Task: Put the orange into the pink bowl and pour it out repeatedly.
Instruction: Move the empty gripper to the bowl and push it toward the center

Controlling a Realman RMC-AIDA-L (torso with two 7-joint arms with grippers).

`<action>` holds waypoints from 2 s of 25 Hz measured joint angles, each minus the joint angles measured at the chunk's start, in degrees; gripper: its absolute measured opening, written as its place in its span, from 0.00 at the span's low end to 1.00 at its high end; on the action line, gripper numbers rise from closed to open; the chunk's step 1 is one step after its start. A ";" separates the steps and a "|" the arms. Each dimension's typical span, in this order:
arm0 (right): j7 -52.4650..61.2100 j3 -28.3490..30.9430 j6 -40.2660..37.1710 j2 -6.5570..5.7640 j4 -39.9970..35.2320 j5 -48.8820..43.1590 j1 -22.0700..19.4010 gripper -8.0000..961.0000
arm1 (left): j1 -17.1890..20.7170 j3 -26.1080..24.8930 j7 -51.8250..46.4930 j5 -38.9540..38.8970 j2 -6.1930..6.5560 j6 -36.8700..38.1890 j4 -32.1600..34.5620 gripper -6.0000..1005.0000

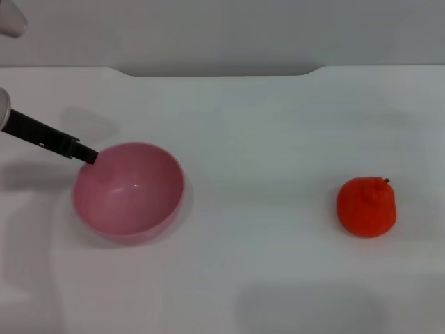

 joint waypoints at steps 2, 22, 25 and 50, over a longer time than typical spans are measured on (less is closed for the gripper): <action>0.00 -0.08 0.00 0.00 0.00 0.00 0.06 0.64 | 0.15 0.04 0.00 0.70 -0.41 0.00 0.00 0.48; 0.00 -0.80 -0.19 0.00 0.00 -0.45 -0.28 0.64 | 0.05 0.05 -0.56 3.95 -2.60 -2.77 -4.12 0.47; 0.00 -0.63 -0.17 -0.01 -0.05 -0.45 -0.29 0.64 | -0.04 0.05 -0.60 3.89 -2.65 -3.43 -4.69 0.47; 12.74 -2.95 -0.56 -0.24 -6.13 -3.78 -2.45 0.64 | -0.12 2.87 -1.50 4.56 -2.43 -4.98 -4.20 0.05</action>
